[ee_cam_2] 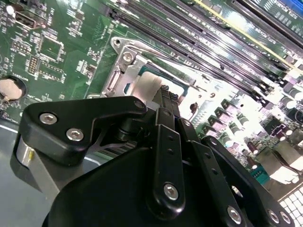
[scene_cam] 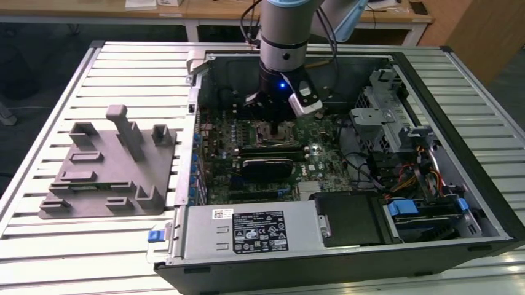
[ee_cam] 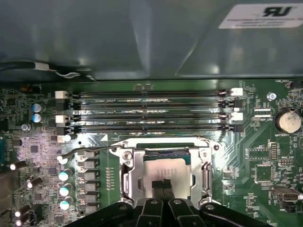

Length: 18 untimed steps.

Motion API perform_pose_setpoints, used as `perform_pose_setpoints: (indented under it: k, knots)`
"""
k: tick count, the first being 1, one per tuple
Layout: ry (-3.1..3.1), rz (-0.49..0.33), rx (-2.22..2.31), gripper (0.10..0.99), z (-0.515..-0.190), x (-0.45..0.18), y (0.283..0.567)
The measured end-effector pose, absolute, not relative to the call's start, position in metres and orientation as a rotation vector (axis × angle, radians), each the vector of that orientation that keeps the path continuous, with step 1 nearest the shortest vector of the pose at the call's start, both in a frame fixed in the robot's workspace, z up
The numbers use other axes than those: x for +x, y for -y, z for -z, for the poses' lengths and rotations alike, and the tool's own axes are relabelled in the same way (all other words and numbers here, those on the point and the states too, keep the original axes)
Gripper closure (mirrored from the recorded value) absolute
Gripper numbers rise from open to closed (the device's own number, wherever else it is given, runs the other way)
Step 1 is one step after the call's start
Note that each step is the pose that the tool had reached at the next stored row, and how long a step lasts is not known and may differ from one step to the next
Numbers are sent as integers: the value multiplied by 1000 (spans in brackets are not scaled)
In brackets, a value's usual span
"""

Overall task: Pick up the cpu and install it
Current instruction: 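Close the cpu cover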

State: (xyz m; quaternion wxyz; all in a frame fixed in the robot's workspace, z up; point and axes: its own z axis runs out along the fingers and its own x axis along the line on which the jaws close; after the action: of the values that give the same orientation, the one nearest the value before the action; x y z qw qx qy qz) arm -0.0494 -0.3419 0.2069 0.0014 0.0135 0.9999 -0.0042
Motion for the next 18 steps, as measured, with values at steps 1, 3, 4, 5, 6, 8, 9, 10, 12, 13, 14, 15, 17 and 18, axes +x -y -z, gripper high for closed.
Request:
perform_pose_setpoints:
  k: [1, 3, 4, 5, 6, 8, 9, 10, 12, 13, 14, 15, 17, 18]
  knots:
    - [-3138, 13, 42, 980, -207, -51, 342]
    - [-3136, 13, 42, 980, -207, -55, 342]
    - [-3135, 13, 42, 980, -207, -57, 342]
    - [-3134, 13, 43, 980, -207, -59, 342]
    - [-3133, 13, 43, 980, -207, -62, 342]
    - [-3132, 13, 43, 980, -207, -66, 342]
    - [-3132, 13, 42, 980, -207, -68, 342]
    - [-3131, 13, 42, 980, -207, -70, 342]
    - [-3131, 13, 42, 980, -206, -71, 342]
    - [-3131, 13, 41, 980, -205, -71, 342]
    - [-3131, 13, 41, 980, -205, -72, 342]
    - [-3131, 13, 41, 980, -205, -72, 342]
    - [-3131, 13, 40, 980, -204, -73, 342]
    - [-3131, 13, 40, 980, -204, -73, 342]
